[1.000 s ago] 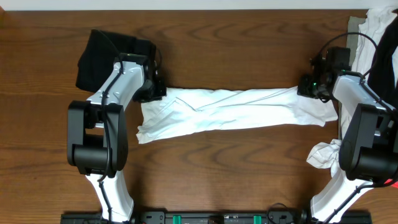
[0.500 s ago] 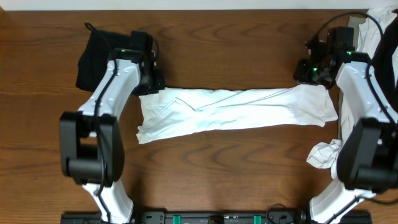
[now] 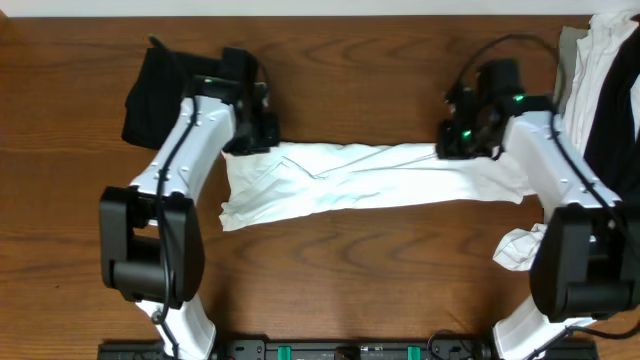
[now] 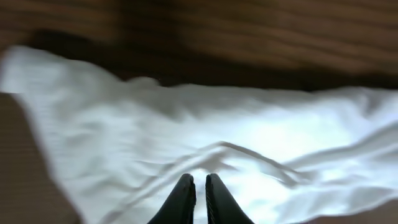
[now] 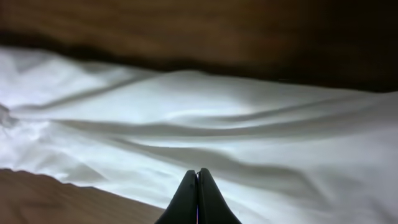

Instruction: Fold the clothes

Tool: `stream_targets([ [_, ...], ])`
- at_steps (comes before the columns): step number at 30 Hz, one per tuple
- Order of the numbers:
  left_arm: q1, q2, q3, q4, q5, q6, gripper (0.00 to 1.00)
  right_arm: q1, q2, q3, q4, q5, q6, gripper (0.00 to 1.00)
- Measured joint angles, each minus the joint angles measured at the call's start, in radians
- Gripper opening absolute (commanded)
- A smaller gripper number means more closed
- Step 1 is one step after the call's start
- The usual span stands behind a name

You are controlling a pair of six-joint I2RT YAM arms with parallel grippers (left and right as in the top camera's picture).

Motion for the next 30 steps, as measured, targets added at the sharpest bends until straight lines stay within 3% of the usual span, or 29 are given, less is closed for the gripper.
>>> stream_targets([
  [6,-0.082,0.01,0.0,-0.018,0.012,0.0,0.11,0.05,0.002,-0.101,0.075,-0.007,0.0,0.02],
  [15,-0.089,0.103,0.0,-0.018,0.001,-0.004,0.11,0.049,0.002,-0.194,0.127,0.056,0.0,0.07],
  [21,-0.089,0.195,-0.001,-0.022,-0.026,-0.005,0.07,0.049,0.002,-0.205,0.121,0.17,0.0,0.09],
  [30,-0.086,0.196,0.001,-0.041,-0.108,-0.02,0.06,0.029,0.002,-0.206,0.076,0.362,0.006,0.1],
])
